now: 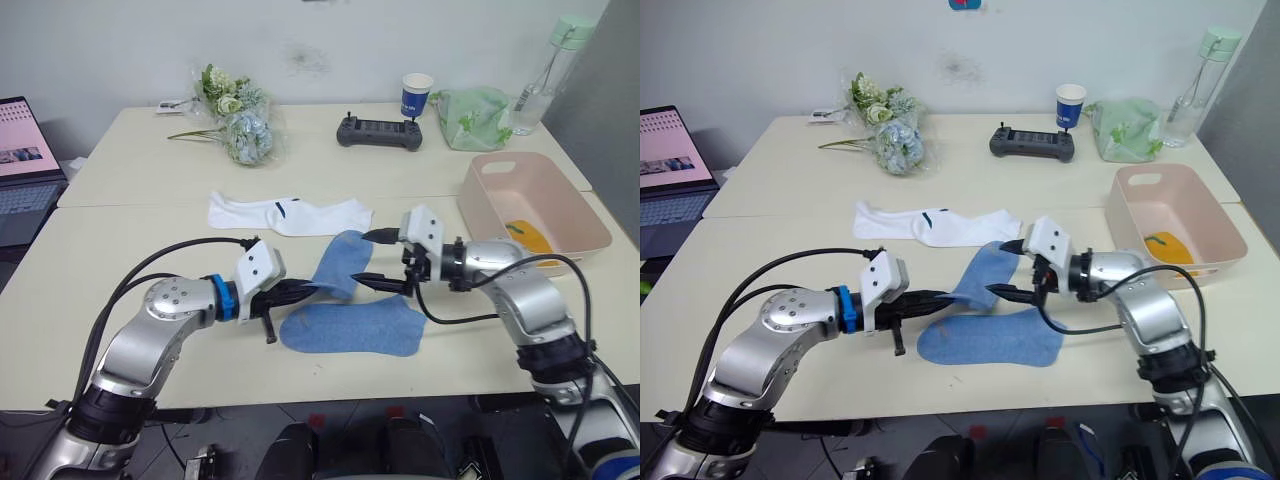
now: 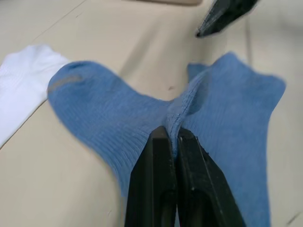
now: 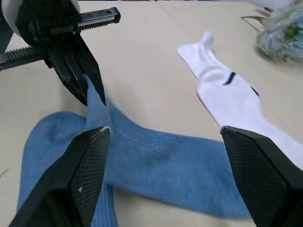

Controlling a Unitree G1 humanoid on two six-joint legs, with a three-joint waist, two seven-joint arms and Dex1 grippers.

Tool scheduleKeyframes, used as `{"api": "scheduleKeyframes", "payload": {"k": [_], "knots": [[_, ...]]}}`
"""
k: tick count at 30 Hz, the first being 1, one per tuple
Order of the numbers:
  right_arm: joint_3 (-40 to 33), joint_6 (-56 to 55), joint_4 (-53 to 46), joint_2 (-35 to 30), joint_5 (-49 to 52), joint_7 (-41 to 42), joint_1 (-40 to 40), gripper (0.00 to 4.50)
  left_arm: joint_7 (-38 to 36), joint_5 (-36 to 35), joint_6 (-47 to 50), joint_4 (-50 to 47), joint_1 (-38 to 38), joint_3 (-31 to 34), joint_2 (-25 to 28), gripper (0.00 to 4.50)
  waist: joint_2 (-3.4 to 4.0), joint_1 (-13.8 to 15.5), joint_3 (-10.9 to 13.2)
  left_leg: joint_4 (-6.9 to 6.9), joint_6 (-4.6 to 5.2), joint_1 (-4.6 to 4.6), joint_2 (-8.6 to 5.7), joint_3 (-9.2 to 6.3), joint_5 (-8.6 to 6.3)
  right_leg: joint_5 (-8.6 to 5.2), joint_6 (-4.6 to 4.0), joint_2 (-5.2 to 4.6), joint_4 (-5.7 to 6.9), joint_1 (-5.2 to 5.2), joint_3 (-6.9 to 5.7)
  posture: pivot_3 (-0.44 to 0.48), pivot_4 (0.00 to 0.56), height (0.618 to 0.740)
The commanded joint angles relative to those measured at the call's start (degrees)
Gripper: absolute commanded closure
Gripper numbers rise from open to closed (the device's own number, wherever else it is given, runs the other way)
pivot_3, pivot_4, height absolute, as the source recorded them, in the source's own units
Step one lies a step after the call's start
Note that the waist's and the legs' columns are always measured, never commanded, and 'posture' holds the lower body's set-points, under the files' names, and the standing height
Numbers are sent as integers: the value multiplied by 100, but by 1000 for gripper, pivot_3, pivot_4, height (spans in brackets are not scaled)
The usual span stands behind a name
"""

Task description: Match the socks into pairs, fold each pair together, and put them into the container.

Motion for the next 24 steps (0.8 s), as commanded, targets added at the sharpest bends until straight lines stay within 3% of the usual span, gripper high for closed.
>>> {"api": "scheduleKeyframes", "payload": {"k": [1,9,10,13,22,24], "knots": [[-30,185,-483,-60,160,-58,42,423,238,-338,578,-211,-260,-5,-255,4500,0,-20,0,0,0,1,1,0,0,0,0,3,0,0,2,0,150,740],[715,-768,-587,-453,-989,-150,-2,423,538,-170,1026,-171,-772,-752,-867,4500,-2,4,1,4,-2,0,-1,1,1,0,0,2,-3,3,0,0,150,740],[749,-918,-549,-496,-1088,-149,8,599,537,-170,1042,-192,-775,-775,-866,4500,-2,4,1,4,-2,0,-1,3,1,0,0,2,-3,2,1,0,150,740],[726,-1114,-496,-504,-1093,-131,31,1343,498,-141,1061,-215,-764,-826,-794,4500,-3,2,2,3,-2,0,0,3,1,0,0,2,-3,2,1,0,150,740],[853,-1689,-302,-638,-1442,-22,-14,4464,292,-44,881,-204,-764,-917,-600,4500,-3,37,2,5,-2,0,-1,2,1,0,0,1,-6,5,1,0,150,740],[842,-1750,-257,-648,-1466,-18,-6,4496,150,23,664,-216,-746,-944,-523,4284,-5,44,3,5,-2,0,-3,3,1,0,0,0,-6,6,1,0,150,740]]}}
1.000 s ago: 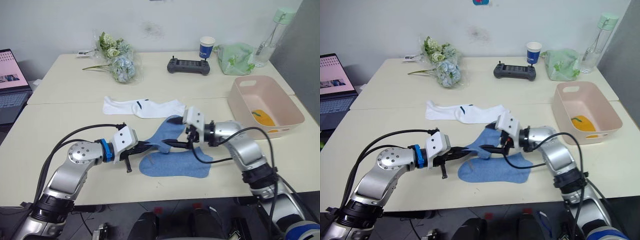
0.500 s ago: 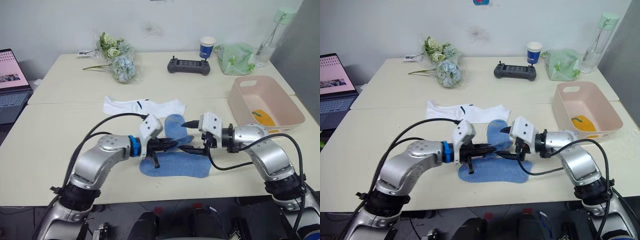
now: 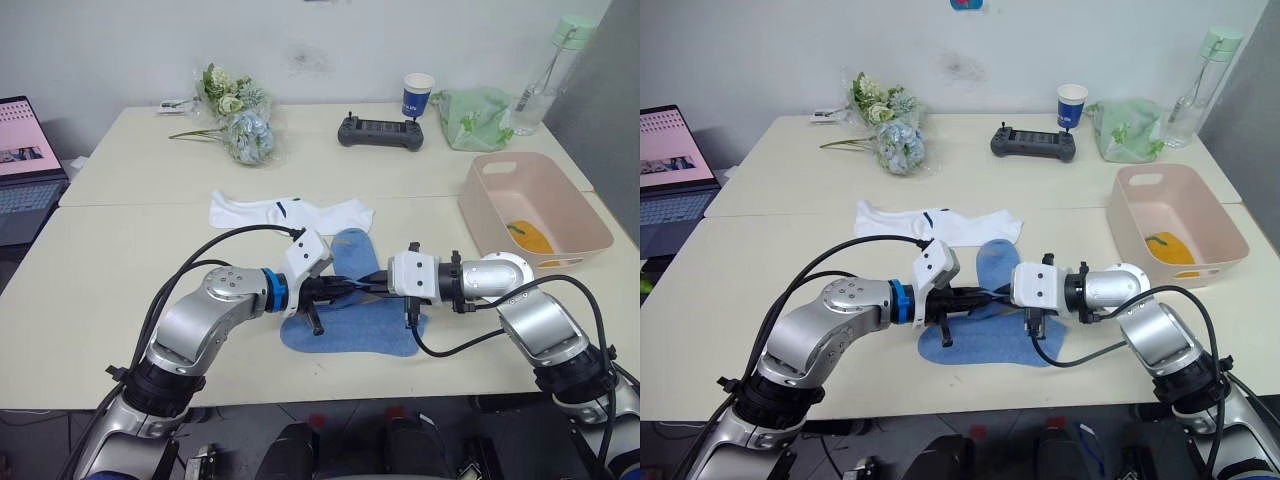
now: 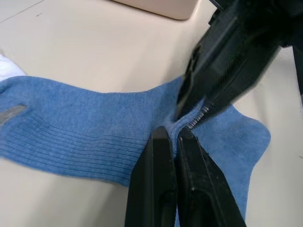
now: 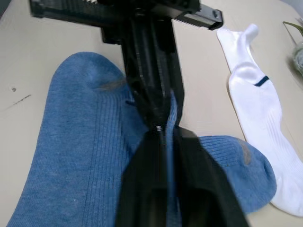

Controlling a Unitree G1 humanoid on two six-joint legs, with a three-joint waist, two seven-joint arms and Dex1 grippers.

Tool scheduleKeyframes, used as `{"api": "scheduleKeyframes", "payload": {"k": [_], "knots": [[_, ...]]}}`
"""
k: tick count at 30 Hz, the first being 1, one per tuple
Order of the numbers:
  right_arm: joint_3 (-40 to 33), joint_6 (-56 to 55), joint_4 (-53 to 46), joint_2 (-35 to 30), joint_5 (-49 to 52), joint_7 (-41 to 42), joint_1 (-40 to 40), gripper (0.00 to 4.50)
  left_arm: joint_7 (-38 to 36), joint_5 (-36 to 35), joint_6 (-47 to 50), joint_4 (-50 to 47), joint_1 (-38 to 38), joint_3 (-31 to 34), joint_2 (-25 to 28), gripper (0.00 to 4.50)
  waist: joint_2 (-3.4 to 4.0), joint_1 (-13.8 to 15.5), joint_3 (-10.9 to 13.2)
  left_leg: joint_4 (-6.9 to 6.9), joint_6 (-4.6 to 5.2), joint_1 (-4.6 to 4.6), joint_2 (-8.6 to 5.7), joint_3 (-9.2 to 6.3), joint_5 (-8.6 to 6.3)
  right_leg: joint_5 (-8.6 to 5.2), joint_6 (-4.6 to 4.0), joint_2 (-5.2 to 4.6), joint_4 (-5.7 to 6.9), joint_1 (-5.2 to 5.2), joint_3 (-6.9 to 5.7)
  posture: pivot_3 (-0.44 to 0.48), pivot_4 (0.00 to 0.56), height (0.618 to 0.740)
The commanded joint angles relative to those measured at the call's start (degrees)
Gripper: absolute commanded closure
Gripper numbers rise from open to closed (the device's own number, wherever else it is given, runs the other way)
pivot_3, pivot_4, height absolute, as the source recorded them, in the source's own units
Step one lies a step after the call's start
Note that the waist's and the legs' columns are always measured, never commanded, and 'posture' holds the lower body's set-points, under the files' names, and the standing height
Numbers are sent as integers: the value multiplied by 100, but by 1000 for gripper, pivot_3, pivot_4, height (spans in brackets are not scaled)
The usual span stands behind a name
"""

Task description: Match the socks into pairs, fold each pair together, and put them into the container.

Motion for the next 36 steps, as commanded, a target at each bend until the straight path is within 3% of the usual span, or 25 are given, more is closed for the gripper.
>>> {"api": "scheduleKeyframes", "payload": {"k": [1,5,8,10,14,17,23,26,36], "knots": [[-169,-184,-2,-60,-48,-25,-68,4500,-323,0,-406,-229,-14,-67,109,4038,-2,2,1,0,0,0,1,0,0,0,0,0,-1,0,-1,0,150,740],[-304,-277,-38,-175,6,-1,138,4500,-755,-392,-299,-340,-16,165,325,2892,-2,2,1,-1,0,0,2,-1,0,0,0,0,0,-1,-1,0,150,740],[-457,-399,-116,-331,94,54,362,4500,-1028,-598,-306,212,-337,535,489,1905,-3,9,2,0,0,0,1,-1,0,0,0,0,-3,2,-2,0,150,740],[-550,-464,-189,-404,187,108,474,4500,-1102,-398,-621,941,-656,629,525,1235,-3,14,2,2,0,0,1,-3,0,0,0,0,0,4,-7,0,150,740],[-566,-589,-255,-482,228,198,584,4500,-605,779,-2233,3358,-1535,376,104,28,-3,16,2,3,0,14,-1,-4,0,0,0,1,-2,22,-11,0,150,740],[-537,-550,-283,-412,239,161,574,4500,-535,1503,-3307,4810,-2056,18,-294,28,-5,16,3,5,0,10,-3,-2,0,0,1,-1,-8,21,-13,0,150,740],[-545,-395,-441,-258,287,100,543,4500,-228,2059,-4421,6813,-2781,71,-1035,28,-19,6,11,18,0,-30,-5,-5,0,0,1,-2,1,-13,-16,0,150,740],[-572,-348,-503,-252,322,102,573,4500,-387,2152,-4721,7249,-2907,100,-1211,610,-19,-12,11,24,-1,-43,-5,-3,1,0,2,-2,6,-28,-16,0,150,740],[-668,-461,-331,-287,372,139,521,4500,-765,2052,-4793,7149,-2803,400,-1108,3748,-19,-16,10,37,-1,-56,-6,-8,1,1,2,-1,13,-37,-18,0,150,740]]}}
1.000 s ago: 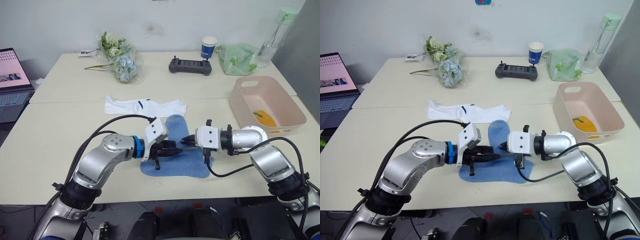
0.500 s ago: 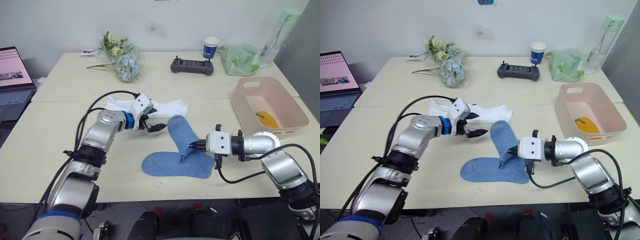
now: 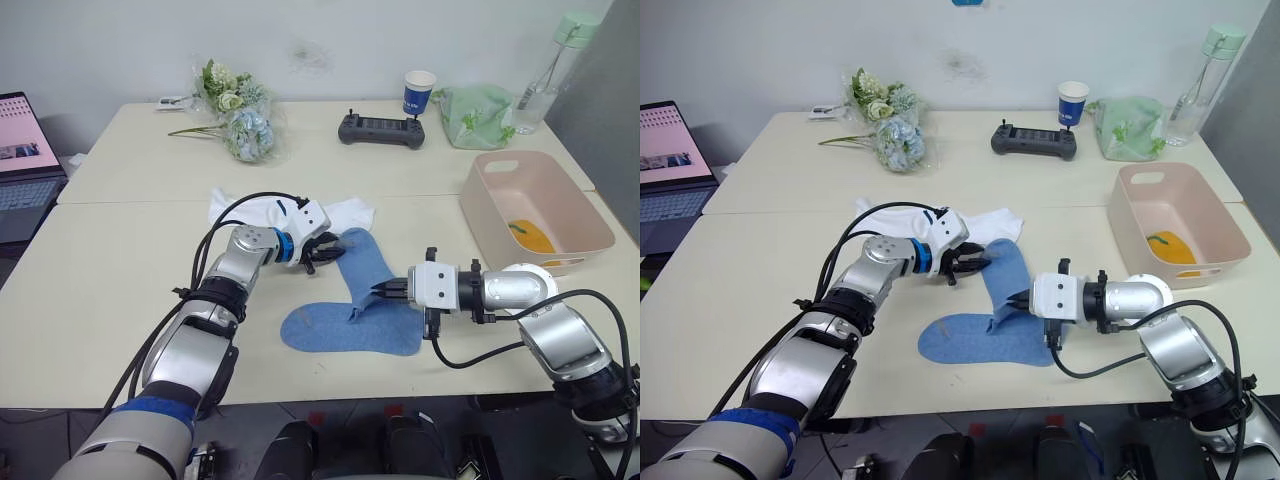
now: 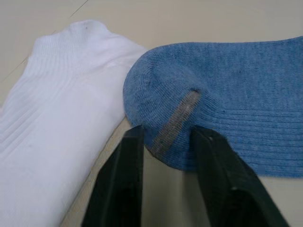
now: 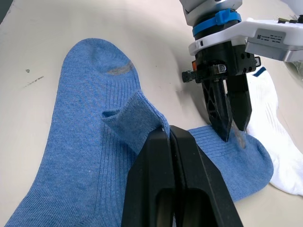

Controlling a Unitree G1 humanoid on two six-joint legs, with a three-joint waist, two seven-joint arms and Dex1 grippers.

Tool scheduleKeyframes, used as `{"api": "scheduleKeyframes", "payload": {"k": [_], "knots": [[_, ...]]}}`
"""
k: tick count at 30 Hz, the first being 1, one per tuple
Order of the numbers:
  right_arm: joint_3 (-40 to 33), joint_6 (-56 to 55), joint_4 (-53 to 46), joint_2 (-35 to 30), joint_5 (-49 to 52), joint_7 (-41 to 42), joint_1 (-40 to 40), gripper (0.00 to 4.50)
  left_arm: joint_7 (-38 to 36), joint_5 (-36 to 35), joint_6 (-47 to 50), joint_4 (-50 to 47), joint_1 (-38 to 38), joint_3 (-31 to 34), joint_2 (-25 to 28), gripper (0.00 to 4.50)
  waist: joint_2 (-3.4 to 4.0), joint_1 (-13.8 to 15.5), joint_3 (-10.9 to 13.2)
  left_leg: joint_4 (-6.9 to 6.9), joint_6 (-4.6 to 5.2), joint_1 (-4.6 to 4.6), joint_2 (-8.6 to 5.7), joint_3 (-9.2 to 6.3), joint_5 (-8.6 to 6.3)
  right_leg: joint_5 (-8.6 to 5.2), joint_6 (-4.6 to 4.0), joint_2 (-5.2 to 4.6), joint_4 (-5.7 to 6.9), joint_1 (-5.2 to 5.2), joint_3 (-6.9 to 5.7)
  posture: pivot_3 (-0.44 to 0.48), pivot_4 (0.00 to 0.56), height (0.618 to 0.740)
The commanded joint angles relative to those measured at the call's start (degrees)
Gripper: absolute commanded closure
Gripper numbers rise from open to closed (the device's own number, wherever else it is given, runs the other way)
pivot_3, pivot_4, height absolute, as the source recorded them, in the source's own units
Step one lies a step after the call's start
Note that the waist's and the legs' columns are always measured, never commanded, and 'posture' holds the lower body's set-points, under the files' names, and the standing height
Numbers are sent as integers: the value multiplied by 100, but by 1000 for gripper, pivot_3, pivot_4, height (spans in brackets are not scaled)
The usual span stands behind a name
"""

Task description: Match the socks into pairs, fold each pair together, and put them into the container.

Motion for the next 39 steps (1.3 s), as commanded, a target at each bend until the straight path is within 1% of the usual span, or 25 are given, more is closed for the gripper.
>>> {"api": "scheduleKeyframes", "payload": {"k": [1,2,3,6,8,10,12,14,16,19,21,25,27,28,30,32,33,35,39], "knots": [[-201,-185,48,-12,133,43,-144,4500,-88,-171,153,-522,153,352,186,4071,0,-8,0,3,0,-2,0,0,0,0,0,0,1,-1,0,0,150,740],[-220,-246,126,0,151,64,-195,4500,-104,-258,314,-813,300,452,265,4425,0,-12,0,4,0,-4,0,0,0,0,0,0,2,-3,1,0,150,740],[-236,-310,208,11,164,81,-241,4500,-96,-331,486,-1112,455,552,333,4470,0,-33,0,6,0,-5,0,-1,0,0,0,0,3,-4,1,0,150,740],[-257,-557,519,51,167,120,-383,4500,105,-569,1211,-2152,975,864,487,4470,1,-78,-1,12,0,-7,3,-4,0,0,0,0,8,-7,1,0,150,740],[-254,-755,799,96,125,133,-508,4500,165,-755,1767,-3076,1472,1023,631,4470,2,-96,-1,39,0,-9,3,-6,0,0,0,1,10,-8,1,0,150,740],[-242,-990,1175,165,97,165,-674,4500,267,-995,2391,-4144,2071,1206,782,4470,3,-118,-2,40,0,-14,3,-6,0,0,0,0,11,-10,3,0,150,740],[-236,-1186,1475,190,111,251,-778,4500,403,-1173,2841,-4962,2550,1336,881,4470,3,-120,-2,39,0,-14,3,-4,0,0,-1,0,14,-11,6,0,150,740],[-246,-1268,1629,176,170,366,-846,4500,513,-1299,3108,-5372,2780,1388,887,4470,3,-99,-2,39,0,-14,4,-6,0,0,-1,0,18,-11,5,0,150,740],[-263,-1251,1646,166,240,454,-865,4500,648,-1217,3057,-5307,2713,1303,826,4470,3,-24,-2,39,0,-18,3,-8,0,0,-1,0,25,-11,1,0,150,740],[-268,-1149,1491,140,349,556,-757,4500,778,-1043,2702,-4717,2247,1099,559,3869,2,58,-2,46,1,-18,-2,-6,-1,1,-1,-1,27,-6,2,0,150,740],[-263,-1108,1398,133,361,568,-679,4500,756,-931,2501,-4245,1923,950,390,3221,1,74,-3,50,1,-21,-5,-8,-1,2,2,-2,22,-2,-2,0,150,740],[-228,-1104,1316,148,288,502,-588,4500,711,-700,1961,-2998,1282,775,101,1960,0,27,-3,46,1,-23,-5,-3,-1,3,4,-4,11,-2,-3,0,150,740],[-221,-1054,1187,137,270,460,-500,4500,793,-474,1648,-2345,971,656,-3,1236,0,1,-3,45,1,-23,-4,-3,-1,3,4,-3,14,-5,-4,0,150,740],[-226,-1025,1122,131,271,439,-463,4500,828,-402,1586,-2074,837,628,-50,912,0,-5,-3,46,1,-22,-4,-1,-1,3,4,-3,19,-7,-2,0,150,740],[-245,-950,993,123,273,398,-391,4500,663,-317,1547,-1695,651,530,-106,329,0,-24,-3,45,1,-23,-3,2,-1,3,4,-2,26,-15,0,0,150,740],[-256,-899,900,121,261,366,-336,4500,511,-297,1497,-1460,522,490,-174,329,0,-37,-3,45,1,-24,-4,4,-1,3,4,-2,33,-19,3,0,150,740],[-253,-879,867,123,252,351,-318,4500,482,-277,1410,-1360,473,492,-201,441,0,-34,-3,45,1,-24,-4,3,-1,3,4,-2,33,-19,2,0,150,740],[-245,-837,816,131,237,311,-287,4500,339,-259,1375,-1242,419,483,-221,962,0,-29,-3,46,1,-25,-4,1,-1,3,4,-2,33,-19,0,0,150,740],[-225,-761,729,166,220,234,-240,4500,247,-134,1223,-1133,378,447,-228,2279,0,-27,-3,47,1,-25,-4,1,-1,3,4,-2,33,-19,0,0,150,740]]}}
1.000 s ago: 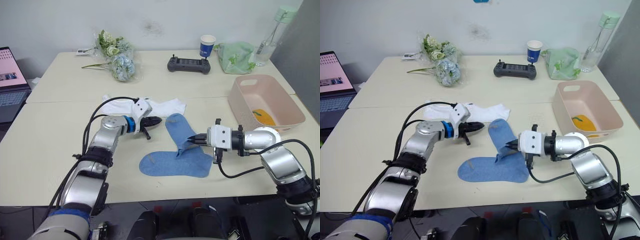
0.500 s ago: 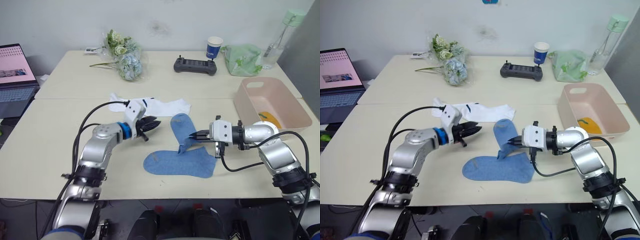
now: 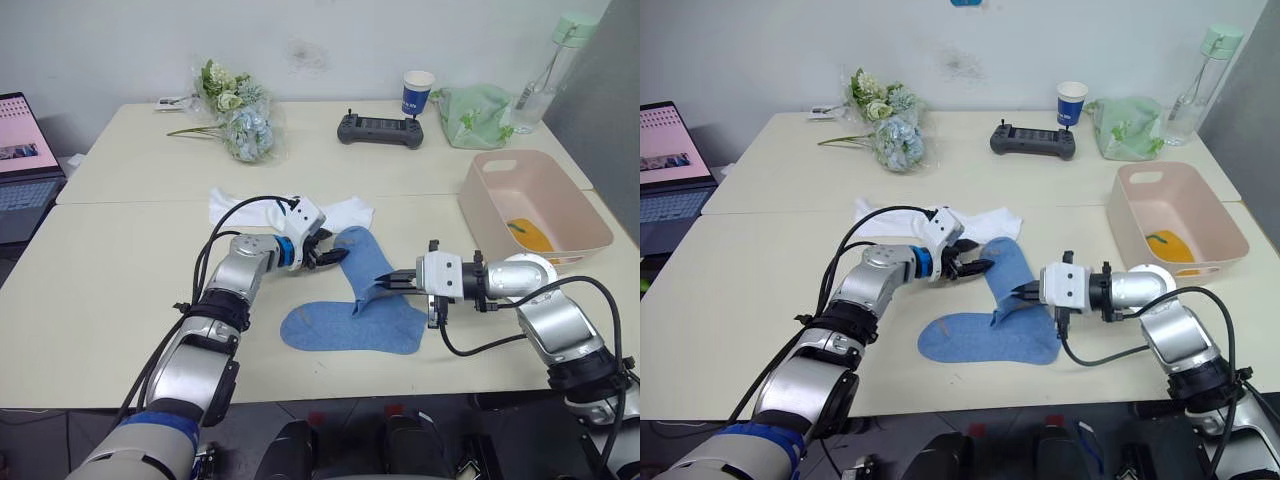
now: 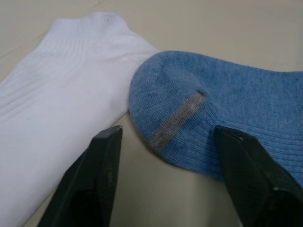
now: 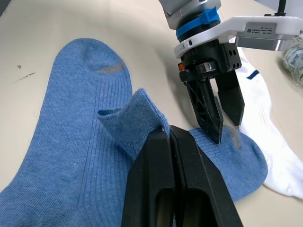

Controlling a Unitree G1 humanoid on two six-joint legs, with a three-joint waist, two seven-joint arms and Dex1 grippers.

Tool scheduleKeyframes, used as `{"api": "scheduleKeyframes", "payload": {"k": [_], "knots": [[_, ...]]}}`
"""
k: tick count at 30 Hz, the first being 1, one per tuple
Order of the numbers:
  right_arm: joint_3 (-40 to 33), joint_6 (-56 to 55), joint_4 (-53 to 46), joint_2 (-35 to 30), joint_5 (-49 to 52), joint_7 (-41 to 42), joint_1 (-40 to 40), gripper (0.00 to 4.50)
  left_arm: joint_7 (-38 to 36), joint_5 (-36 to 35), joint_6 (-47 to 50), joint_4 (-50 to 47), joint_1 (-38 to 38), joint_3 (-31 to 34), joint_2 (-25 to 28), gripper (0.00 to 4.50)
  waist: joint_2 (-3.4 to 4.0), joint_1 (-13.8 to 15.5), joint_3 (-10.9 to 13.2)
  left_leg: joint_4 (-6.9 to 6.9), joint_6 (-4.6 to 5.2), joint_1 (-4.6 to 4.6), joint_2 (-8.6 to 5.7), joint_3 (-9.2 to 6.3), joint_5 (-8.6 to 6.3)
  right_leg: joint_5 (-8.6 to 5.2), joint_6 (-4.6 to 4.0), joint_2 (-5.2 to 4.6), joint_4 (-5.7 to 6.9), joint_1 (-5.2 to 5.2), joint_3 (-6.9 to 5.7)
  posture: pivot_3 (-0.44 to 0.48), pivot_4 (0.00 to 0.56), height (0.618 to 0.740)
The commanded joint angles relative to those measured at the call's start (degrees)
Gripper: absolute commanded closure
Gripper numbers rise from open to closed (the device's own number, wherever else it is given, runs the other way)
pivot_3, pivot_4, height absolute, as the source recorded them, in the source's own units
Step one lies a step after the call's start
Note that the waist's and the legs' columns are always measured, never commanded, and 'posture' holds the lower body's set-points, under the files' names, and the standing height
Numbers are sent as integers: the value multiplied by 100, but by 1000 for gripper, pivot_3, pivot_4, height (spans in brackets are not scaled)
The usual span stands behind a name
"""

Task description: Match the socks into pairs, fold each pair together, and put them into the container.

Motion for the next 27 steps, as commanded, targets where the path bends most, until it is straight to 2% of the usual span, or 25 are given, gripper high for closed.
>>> {"api": "scheduleKeyframes", "payload": {"k": [1,6,7,12,15,20,23,25,27], "knots": [[-104,46,-276,19,56,-93,0,4500,-120,100,-216,5,-174,-50,-17,2604,0,1,0,0,0,0,0,0,0,0,0,0,0,0,1,0,150,740],[-102,61,-290,20,46,-133,7,4500,-191,160,-280,-29,-111,-40,2,4260,0,0,0,0,0,0,0,-1,0,0,0,0,0,0,0,0,150,740],[-102,66,-299,20,46,-138,10,4500,-204,160,-283,-45,-90,-28,10,4455,0,0,0,0,0,0,0,0,0,0,0,0,0,0,1,0,150,740],[-96,82,-325,21,53,-155,35,4500,-191,93,-287,-83,-39,61,-1,4455,0,0,0,1,0,0,0,0,0,0,0,0,1,0,1,0,150,740],[-84,27,-270,17,17,-163,51,4500,92,21,-202,-294,84,209,-14,4455,0,-3,0,1,0,0,0,0,0,0,0,0,2,0,1,0,150,740],[-191,-348,134,-25,-161,-289,-71,4500,226,-515,1153,-2384,1110,668,376,4455,0,-58,0,0,0,0,4,0,0,0,0,1,6,-5,6,0,150,740],[-215,-765,800,2,-249,-304,-265,4500,530,-933,2551,-4524,2369,946,720,4455,4,-129,-2,-3,0,4,7,-1,0,0,0,2,9,-6,11,0,150,740],[-220,-1059,1349,103,-260,-282,-474,4500,868,-1240,3371,-5689,3059,1113,740,4455,5,-123,-3,-7,0,9,6,-9,0,0,0,3,8,-7,21,0,150,740],[-222,-1327,1821,171,-234,-198,-641,4500,1298,-1471,4010,-6367,3383,1336,590,4455,5,-76,-2,-5,0,8,6,-10,0,0,-1,3,9,-5,22,0,150,740]]}}
